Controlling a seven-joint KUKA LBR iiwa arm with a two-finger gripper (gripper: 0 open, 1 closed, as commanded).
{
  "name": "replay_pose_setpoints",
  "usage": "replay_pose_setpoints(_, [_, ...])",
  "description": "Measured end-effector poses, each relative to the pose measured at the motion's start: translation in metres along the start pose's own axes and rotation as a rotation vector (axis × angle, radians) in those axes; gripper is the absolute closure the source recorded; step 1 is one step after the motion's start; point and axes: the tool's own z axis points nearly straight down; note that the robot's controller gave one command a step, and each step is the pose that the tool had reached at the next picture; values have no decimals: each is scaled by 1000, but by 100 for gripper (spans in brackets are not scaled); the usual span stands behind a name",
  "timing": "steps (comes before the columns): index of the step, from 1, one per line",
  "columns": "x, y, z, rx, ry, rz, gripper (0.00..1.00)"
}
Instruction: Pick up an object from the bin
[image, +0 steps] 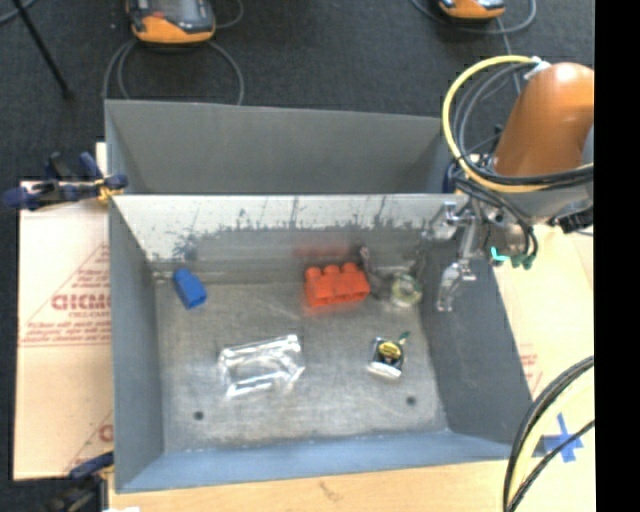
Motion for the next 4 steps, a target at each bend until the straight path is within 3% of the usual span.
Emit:
replay_pose_setpoints(1, [-6, -8, 128, 2, -21, -29, 0])
replay_pose_setpoints(2, [-4, -8, 131, 1, -9, -31, 100])
replay_pose_setpoints(3, [-2, -8, 132, 1, -4, -32, 0])
replay_pose_setpoints(4, [63, -13, 135, -1, 2, -200, 0])
